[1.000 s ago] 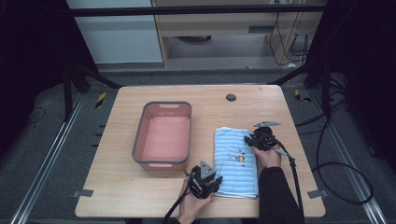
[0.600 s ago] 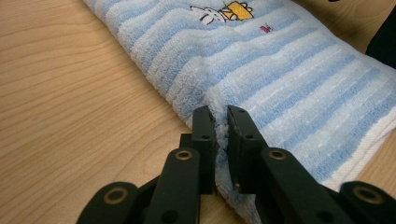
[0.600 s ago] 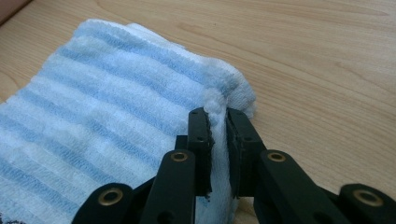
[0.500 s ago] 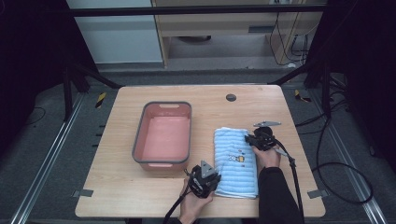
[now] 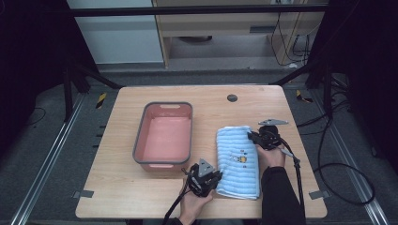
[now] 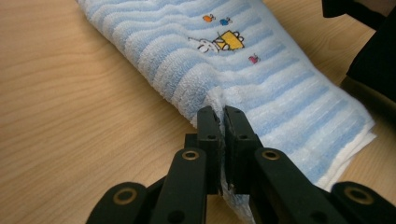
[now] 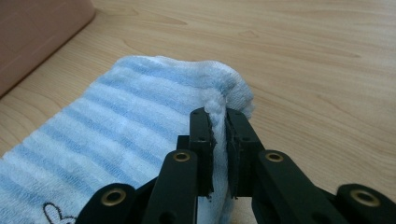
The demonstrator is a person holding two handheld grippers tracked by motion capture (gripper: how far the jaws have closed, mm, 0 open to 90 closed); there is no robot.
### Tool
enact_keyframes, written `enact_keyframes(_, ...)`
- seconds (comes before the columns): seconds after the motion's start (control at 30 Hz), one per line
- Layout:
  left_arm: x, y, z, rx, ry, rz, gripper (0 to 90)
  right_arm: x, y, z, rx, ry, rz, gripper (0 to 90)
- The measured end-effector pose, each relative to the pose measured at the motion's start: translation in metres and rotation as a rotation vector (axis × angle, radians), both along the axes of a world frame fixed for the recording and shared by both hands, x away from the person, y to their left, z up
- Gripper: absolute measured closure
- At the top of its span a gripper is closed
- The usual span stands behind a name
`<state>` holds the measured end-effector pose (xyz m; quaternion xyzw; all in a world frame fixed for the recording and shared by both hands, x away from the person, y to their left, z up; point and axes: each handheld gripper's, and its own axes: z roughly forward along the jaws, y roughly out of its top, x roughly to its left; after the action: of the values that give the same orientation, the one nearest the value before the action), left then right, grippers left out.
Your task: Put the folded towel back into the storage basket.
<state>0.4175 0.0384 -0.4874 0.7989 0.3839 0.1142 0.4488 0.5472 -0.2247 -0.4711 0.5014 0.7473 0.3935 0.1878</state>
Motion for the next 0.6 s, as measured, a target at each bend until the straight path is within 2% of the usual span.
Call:
enact_keyframes(0.23,-0.002,0.003,0.016,-0.013,-0.031,-0.006,86.2,-0.003,0.0,0.012,0.022,-0.029,0.001,82.8)
enact_keyframes(0.37,-0.002,0.004,0.022,-0.02,-0.042,-0.007,86.3,-0.006,-0.002,0.019,0.018,-0.042,-0.008,82.7)
enact_keyframes(0.6,-0.002,0.01,0.034,-0.026,-0.066,-0.004,86.3,-0.011,0.001,0.036,0.026,-0.09,-0.005,82.7)
